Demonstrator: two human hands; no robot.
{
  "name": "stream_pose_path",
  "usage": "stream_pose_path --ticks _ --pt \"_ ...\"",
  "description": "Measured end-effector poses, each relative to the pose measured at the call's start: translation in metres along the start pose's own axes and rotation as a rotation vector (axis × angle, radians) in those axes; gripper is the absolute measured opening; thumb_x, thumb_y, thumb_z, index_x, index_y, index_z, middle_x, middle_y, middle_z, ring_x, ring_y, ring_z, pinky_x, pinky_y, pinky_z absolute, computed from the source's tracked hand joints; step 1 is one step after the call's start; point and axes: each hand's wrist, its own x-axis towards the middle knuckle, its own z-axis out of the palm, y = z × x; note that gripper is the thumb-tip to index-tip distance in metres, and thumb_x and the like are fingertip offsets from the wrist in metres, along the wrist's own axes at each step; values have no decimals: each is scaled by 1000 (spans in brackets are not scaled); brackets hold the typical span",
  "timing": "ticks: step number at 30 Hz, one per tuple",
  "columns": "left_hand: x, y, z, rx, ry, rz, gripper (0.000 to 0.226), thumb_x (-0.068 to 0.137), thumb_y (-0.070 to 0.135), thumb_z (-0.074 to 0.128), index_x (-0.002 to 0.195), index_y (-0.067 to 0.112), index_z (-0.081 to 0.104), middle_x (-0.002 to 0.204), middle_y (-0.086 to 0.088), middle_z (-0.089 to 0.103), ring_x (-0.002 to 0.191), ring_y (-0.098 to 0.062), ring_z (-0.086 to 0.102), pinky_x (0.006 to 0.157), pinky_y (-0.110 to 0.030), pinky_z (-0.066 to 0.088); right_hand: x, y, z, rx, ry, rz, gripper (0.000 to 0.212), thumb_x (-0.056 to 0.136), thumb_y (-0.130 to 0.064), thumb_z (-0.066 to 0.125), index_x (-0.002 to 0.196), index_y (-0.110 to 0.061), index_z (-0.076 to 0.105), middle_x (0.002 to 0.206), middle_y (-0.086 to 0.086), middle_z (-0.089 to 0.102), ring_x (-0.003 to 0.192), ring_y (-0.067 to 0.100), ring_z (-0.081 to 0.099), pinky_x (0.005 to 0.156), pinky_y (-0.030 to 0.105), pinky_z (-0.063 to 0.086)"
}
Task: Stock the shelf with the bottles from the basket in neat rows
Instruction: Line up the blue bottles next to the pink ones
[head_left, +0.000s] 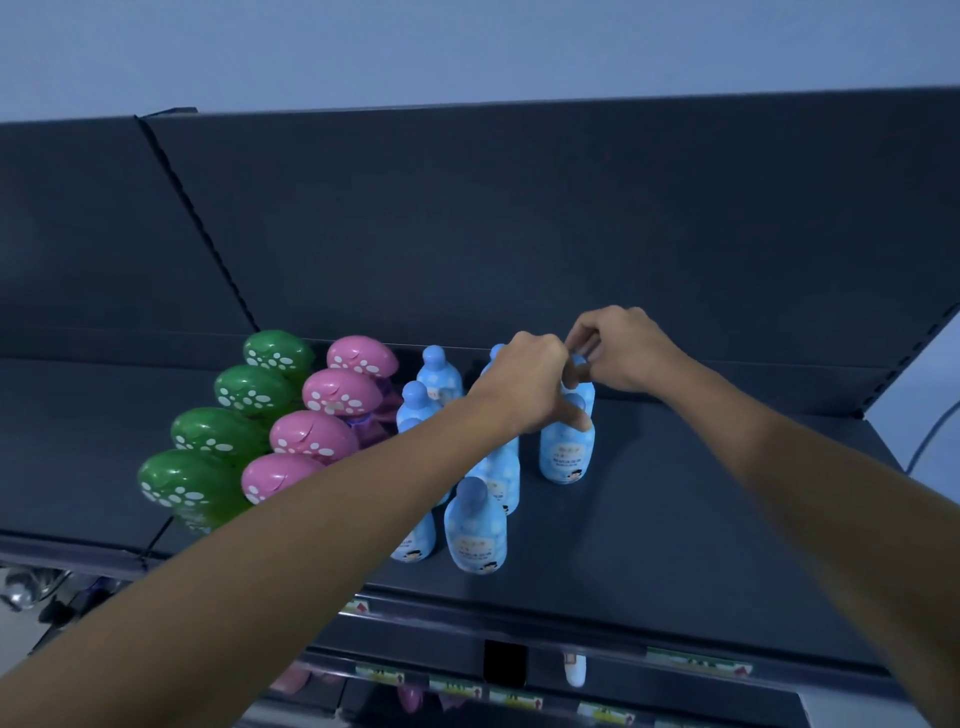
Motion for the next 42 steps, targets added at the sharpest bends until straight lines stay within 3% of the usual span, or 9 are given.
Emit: stream_pose_path --ticks 9,12,22,27,37,42 --pt "-28 -33 -47 -6 172 5 16 81 38 78 91 25 76 96 -1 71 93 -24 68 84 -40 59 -30 -34 -12 -23 140 29 18 76 -26 82 88 -29 69 86 -14 69 85 5 66 85 33 57" --pt "-50 -54 -67 6 198 -6 15 83 34 73 94 25 75 102 -1 70 95 -24 68 86 -41 59 -44 -63 -9 -38 150 31 14 78 -26 79 87 -30 69 85 -14 69 85 6 67 85 34 57" --pt "-156 -140 -123 3 225 63 14 83 25 68 91 22 78 90 -1 74 88 -25 69 81 -41 60 -99 -199 44 -81 228 -6 10 78 -25 75 85 -31 70 78 -16 68 83 7 67 76 28 54" --pt "-209 -186 -134 52 214 129 15 85 25 69 95 18 79 93 -3 76 92 -25 69 82 -40 59 -131 -256 88 -63 242 -18 10 79 -20 75 86 -26 71 80 -12 70 82 7 67 80 32 56" --pt "-280 -268 -103 21 58 70 12 83 23 69 89 22 79 88 0 75 88 -23 69 78 -36 58 -182 -309 187 -81 58 -14 11 82 -17 73 92 -21 71 76 -13 64 77 7 62 79 33 57" --pt "-300 -304 -58 21 -70 -7 13 83 27 68 92 25 77 96 -4 74 92 -29 70 83 -40 59 -197 -304 242 -63 -70 34 16 81 -21 72 97 -20 71 87 -5 71 89 16 66 83 37 56"
